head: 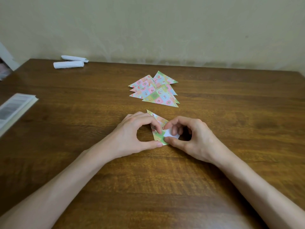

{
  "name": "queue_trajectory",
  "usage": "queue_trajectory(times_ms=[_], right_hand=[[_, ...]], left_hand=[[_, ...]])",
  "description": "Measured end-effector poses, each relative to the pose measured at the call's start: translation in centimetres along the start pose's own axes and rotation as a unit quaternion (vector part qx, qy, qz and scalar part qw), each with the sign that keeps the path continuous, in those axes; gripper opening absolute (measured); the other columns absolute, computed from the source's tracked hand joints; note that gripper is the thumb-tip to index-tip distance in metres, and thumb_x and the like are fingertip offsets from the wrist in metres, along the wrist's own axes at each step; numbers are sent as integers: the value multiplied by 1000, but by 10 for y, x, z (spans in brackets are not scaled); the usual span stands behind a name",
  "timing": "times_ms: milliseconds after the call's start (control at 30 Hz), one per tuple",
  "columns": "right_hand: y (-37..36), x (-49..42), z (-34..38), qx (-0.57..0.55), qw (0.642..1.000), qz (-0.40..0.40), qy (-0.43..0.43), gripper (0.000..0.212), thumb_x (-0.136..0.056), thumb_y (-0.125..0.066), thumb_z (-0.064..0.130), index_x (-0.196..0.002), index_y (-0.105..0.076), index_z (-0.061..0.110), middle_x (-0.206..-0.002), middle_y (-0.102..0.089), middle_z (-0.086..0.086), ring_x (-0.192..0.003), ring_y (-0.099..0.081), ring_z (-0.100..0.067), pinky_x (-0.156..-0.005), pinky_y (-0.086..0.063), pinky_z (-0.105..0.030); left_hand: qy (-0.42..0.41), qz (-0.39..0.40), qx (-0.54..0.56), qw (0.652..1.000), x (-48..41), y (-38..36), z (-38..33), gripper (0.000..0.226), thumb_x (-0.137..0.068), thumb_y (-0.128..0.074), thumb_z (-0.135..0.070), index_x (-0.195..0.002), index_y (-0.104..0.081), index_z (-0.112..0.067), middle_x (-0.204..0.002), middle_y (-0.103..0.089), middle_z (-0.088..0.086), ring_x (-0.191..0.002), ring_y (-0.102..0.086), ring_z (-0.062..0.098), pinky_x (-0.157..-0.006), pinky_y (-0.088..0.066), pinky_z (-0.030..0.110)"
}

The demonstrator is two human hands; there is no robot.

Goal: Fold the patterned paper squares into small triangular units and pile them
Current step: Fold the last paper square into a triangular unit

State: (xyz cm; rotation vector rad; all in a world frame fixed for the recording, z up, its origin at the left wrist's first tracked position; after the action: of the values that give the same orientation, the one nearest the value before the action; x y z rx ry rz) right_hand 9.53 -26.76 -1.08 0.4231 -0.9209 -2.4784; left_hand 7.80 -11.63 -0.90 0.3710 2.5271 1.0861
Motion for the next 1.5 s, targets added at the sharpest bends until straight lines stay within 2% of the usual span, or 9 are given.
queue_trajectory(times_ms=[100, 233, 333, 433, 833, 1000, 1100, 1333, 1500], right_hand=[[0, 0, -1, -3, 1000, -3, -3, 21, -85, -83, 30, -102, -71, 34, -83, -64, 11, -82, -62, -11, -77, -46, -19], [-1, 0, -1, -7, 1000, 0, -7, 20, -85, -82, 30, -102, -71, 34, -83, -63, 12, -82, -60, -10, -79, -48, -23], [-2, 0, 0, -4, 1000, 3, -6, 19, -86, -81, 30, -101, -71, 34, -84, -63, 12, -83, -60, -11, -79, -50, -27], [-2, 0, 1, -3, 1000, 2, -4, 20, -85, -82, 29, -100, -70, 34, -84, -62, 12, -82, -60, -11, -80, -51, -30], [-6, -1, -1, 16, 1000, 4, 5, 21, -87, -80, 31, -104, -68, 36, -86, -62, 13, -86, -58, -10, -80, -46, -25], [-6, -1, -1, 9, 1000, 3, 10, 21, -87, -80, 30, -103, -68, 36, -86, -62, 13, -85, -58, -10, -81, -48, -28], [-6, -1, -2, 6, 1000, 4, 8, 22, -86, -80, 30, -103, -67, 36, -87, -62, 13, -85, -58, -10, -81, -49, -31], [-6, -1, -2, 12, 1000, 1, 9, 23, -86, -80, 31, -103, -67, 37, -86, -61, 14, -85, -57, -9, -80, -46, -25], [-6, -2, -2, 11, 1000, 4, 11, 24, -85, -81, 30, -104, -68, 37, -86, -61, 14, -86, -57, -10, -81, -47, -26]], left_hand=[[4, 1, -4, 1000, 0, 0, 0, 32, -77, -83, -54, -100, -66, -41, -107, -67, -21, -115, -57, 6, -107, -41, 47], [4, 0, -2, 1000, 0, 1, -1, 32, -77, -79, -57, -101, -64, -42, -107, -66, -22, -115, -57, 6, -107, -41, 47], [12, -3, 6, 1000, 0, 1, 0, 26, -83, -81, -46, -103, -67, -38, -105, -66, -22, -114, -57, 7, -107, -39, 46], [20, 1, -4, 1000, 0, 0, 0, 31, -81, -86, -39, -106, -67, -38, -106, -63, -29, -114, -55, 4, -109, -37, 44], [21, 13, -11, 1000, -1, -1, 0, 35, -81, -86, -39, -109, -66, -40, -112, -62, -31, -121, -53, 5, -112, -34, 43], [30, 39, 13, 999, 0, -2, 3, 34, -85, -84, -34, -113, -66, -39, -117, -63, -30, -127, -51, 3, -117, -28, 39], [34, 30, 17, 999, 0, -1, 3, 31, -85, -83, -38, -111, -67, -40, -114, -62, -31, -125, -52, 2, -116, -30, 36], [35, 25, 4, 999, -2, -3, 4, 37, -79, -87, -43, -109, -66, -40, -117, -64, -28, -126, -51, 3, -114, -28, 35], [16, 27, 2, 999, -1, -5, 1, 14, -80, -84, -46, -88, -72, -44, -113, -63, -20, -126, -50, 7, -113, -28, 40]])
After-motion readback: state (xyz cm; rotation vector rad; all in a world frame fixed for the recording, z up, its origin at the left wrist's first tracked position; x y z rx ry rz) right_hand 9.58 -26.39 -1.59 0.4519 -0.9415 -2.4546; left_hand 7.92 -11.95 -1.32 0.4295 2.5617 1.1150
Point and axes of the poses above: each hand's wrist, its own x-axis away from the middle knuckle, its own y-axis out of the back of the hand, z = x × y, the point moved 10 cm from there along -x, towards the middle knuckle
